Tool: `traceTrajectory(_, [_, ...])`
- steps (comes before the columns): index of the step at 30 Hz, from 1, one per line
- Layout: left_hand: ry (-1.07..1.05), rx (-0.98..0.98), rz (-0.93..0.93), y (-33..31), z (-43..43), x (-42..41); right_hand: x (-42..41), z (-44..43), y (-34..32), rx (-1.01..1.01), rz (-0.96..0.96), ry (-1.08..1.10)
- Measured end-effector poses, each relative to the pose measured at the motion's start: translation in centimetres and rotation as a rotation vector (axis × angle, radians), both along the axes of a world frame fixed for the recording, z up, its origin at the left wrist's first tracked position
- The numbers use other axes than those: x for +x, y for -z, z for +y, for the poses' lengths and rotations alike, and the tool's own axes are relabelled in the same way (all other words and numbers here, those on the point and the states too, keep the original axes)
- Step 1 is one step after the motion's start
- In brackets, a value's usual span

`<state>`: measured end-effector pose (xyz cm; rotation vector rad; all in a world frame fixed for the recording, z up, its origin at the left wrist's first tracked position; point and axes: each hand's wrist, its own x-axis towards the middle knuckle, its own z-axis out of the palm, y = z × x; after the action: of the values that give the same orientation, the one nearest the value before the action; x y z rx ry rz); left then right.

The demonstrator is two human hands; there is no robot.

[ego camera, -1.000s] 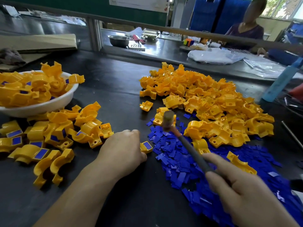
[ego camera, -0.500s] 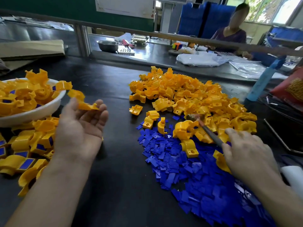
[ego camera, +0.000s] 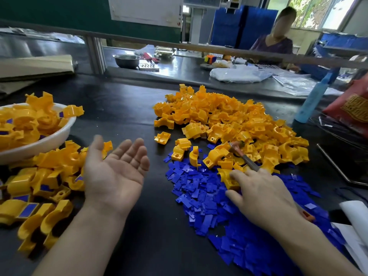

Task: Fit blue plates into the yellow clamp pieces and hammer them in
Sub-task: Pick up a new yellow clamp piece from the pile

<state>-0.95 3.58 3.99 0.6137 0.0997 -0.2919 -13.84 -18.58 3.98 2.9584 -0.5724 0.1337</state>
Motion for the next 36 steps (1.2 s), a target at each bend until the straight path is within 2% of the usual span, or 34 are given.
traceTrajectory(4, [0.165,0.224,-0.137,-0.2,-1.4,-1.6,1.0,0.5,0.2,-0.067,-0.092,0.058])
traceTrajectory(8, [0.232,0.468,-0.318,-0.2,-2.4,-2.6,0.7,0.6,-0.5,0.030,-0.214,0.048])
traceTrajectory(10, [0.226,0.677,-0.486,0.2,-2.8,-3.2,-0.1,0.4,-1.2,0.144,-0.309,0.025])
traceTrajectory(13, [0.178,1.049,-0.893,0.6,-3.0,-4.7,-1.2,0.9,-2.1,0.288,-0.386,-0.118])
traceTrajectory(15, [0.187,1.160,-1.124,0.7,-3.5,-5.6,-1.7,1.9,-2.2,0.324,-0.366,-0.270])
traceTrajectory(17, [0.261,1.200,-1.189,0.8,-3.9,-6.1,-2.1,2.7,-2.0,0.397,-0.341,-0.406])
traceTrajectory(20, [0.434,1.279,-1.160,1.2,-4.1,-6.0,-2.5,2.9,-1.6,0.478,-0.367,-0.520])
traceTrajectory(22, [0.571,1.305,-1.033,1.3,-4.0,-5.8,-2.6,2.6,-1.3,0.479,-0.401,-0.538])
traceTrajectory(24, [0.630,1.237,-0.878,1.3,-4.0,-5.8,-2.6,2.2,-1.1,0.442,-0.401,-0.493])
traceTrajectory(27, [0.570,1.108,-0.680,1.1,-4.0,-5.4,-2.9,1.4,-0.8,0.335,-0.297,-0.340])
traceTrajectory(32, [0.519,0.933,-0.412,0.7,-3.9,-4.9,-2.9,1.1,0.4,0.188,0.021,-0.207])
traceTrajectory(36, [0.566,0.881,-0.350,0.8,-4.1,-5.1,-2.3,1.2,1.4,0.209,-0.014,-0.190])
